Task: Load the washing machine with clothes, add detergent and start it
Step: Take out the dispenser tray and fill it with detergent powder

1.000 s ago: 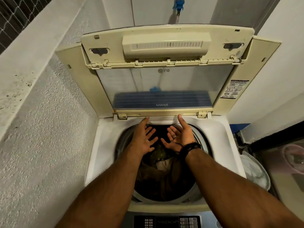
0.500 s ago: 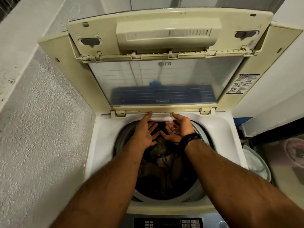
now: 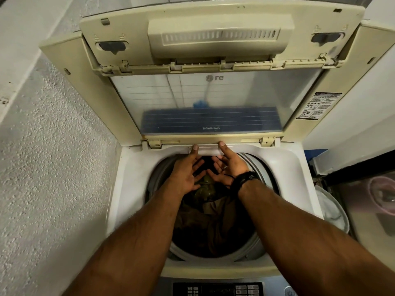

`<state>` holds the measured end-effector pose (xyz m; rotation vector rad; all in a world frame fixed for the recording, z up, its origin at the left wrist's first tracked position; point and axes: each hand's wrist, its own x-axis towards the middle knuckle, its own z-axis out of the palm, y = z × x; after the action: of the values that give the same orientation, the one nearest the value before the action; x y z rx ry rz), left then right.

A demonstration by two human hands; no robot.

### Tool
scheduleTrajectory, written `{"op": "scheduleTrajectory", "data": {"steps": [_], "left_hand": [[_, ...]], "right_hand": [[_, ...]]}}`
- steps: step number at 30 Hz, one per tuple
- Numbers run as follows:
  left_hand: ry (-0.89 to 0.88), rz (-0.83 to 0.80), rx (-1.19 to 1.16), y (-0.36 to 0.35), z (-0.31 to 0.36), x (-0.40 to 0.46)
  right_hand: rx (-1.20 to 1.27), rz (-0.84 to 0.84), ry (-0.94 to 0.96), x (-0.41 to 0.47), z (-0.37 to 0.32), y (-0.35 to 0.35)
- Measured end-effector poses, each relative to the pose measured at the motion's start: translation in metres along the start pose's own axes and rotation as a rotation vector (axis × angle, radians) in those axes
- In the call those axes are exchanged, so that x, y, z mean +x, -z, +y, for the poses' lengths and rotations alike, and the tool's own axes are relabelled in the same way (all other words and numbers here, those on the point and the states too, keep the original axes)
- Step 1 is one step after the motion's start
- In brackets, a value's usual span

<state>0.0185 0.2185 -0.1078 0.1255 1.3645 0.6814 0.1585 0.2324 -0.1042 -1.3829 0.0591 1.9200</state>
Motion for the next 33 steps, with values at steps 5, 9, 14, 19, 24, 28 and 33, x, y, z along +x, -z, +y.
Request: {"op": "scheduleTrajectory", "data": {"steps": [5,9,14,19,24,28,33], "left_hand": [[-0.022,-0.018,-0.011,0.003,-0.003,0.006],[-0.027,-0.014,0.002,0.002,-0.002,0.009],[-0.035,0.017,0.018,-0.007,0.003,0.004],[-0.037,0.073,-0.031,-0.015,-0.004,-0.005],[-0.032,0.096,-0.017,-0.008,-0.017,-0.007],[-0.071,0.094,0.076,-0.006,-0.014,-0.014],[-0.051,0.142,0.108,-0.005,0.000,-0.025]], "right_hand": [[-0.009,0.005,0.025,0.004,0.002,0.003],[-0.017,0.014,0.044,0.008,0.003,0.002],[-0.029,-0.001,0.078,0.009,0.006,0.001],[-0.044,0.026,0.095,0.004,0.020,0.007],[-0.061,0.041,0.083,-0.002,0.036,0.015],[-0.169,0.071,0.107,-0.005,0.032,0.017],[-0.487,0.205,0.128,-0.011,0.013,0.013]]}}
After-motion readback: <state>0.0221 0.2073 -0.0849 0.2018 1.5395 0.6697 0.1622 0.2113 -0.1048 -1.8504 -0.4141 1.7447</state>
